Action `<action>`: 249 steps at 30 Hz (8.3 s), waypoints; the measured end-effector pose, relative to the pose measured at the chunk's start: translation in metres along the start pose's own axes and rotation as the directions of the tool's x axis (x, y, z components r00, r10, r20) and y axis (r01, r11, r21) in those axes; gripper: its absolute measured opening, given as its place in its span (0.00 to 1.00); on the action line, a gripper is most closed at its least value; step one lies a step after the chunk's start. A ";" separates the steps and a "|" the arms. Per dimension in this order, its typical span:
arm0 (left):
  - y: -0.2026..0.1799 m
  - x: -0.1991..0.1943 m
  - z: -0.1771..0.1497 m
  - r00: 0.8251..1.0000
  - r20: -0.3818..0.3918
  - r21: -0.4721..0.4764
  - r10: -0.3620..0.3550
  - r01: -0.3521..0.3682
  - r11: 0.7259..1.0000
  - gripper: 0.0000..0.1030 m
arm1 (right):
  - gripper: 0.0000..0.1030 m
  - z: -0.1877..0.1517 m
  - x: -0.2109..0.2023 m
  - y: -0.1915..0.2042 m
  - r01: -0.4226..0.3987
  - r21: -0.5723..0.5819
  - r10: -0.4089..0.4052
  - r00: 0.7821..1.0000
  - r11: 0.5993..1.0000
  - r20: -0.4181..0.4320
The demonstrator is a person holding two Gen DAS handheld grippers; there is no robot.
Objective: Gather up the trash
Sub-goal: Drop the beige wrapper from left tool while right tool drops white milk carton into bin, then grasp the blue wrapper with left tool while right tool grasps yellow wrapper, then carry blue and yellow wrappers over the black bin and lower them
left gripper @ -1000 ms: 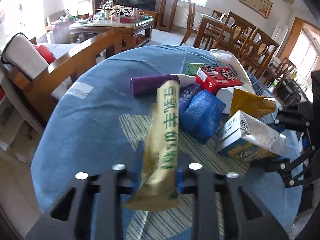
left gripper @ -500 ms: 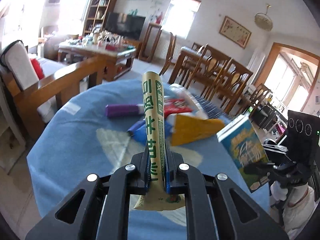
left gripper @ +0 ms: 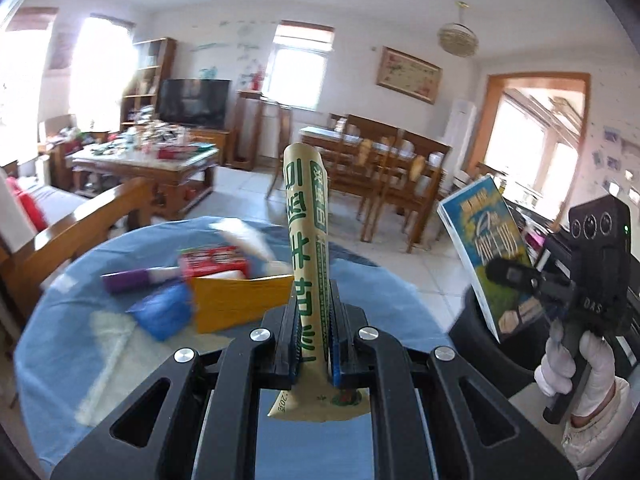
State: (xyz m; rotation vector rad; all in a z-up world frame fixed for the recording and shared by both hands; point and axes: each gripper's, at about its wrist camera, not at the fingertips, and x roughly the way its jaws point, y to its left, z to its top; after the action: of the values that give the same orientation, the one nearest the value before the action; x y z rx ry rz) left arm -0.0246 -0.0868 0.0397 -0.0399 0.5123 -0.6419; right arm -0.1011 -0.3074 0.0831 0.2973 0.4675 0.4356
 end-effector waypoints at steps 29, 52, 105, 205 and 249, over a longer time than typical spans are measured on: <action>-0.254 0.181 -0.053 0.840 -0.372 0.207 -0.395 0.490 0.847 0.12 | 0.41 -0.111 -0.194 -0.252 0.522 0.351 -0.537 0.842 0.778 -0.063; -0.272 0.212 -0.076 0.810 -0.467 0.211 -0.354 0.491 0.845 0.15 | 0.42 -0.119 -0.195 -0.261 0.539 0.367 -0.545 0.833 0.758 -0.099; -0.067 0.048 -0.031 0.989 -0.076 0.237 -0.124 0.138 0.962 0.95 | 0.95 -0.024 -0.016 -0.066 0.424 -0.014 -0.424 0.901 0.905 -0.095; -0.160 0.099 -0.030 0.885 -0.235 0.230 -0.403 0.453 0.861 0.32 | 0.13 -0.049 -0.155 -0.140 0.273 0.252 -0.299 0.952 0.928 0.069; -0.272 0.185 -0.078 0.794 -0.456 0.304 -0.402 0.564 0.767 0.47 | 0.39 -0.135 -0.220 -0.251 0.449 0.401 -0.495 0.869 0.799 0.015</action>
State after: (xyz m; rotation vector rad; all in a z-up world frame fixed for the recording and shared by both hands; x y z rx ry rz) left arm -0.0879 -0.4037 -0.0589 0.3857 0.7214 -1.2945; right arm -0.2606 -0.6038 -0.0447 0.5687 0.4895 -0.1756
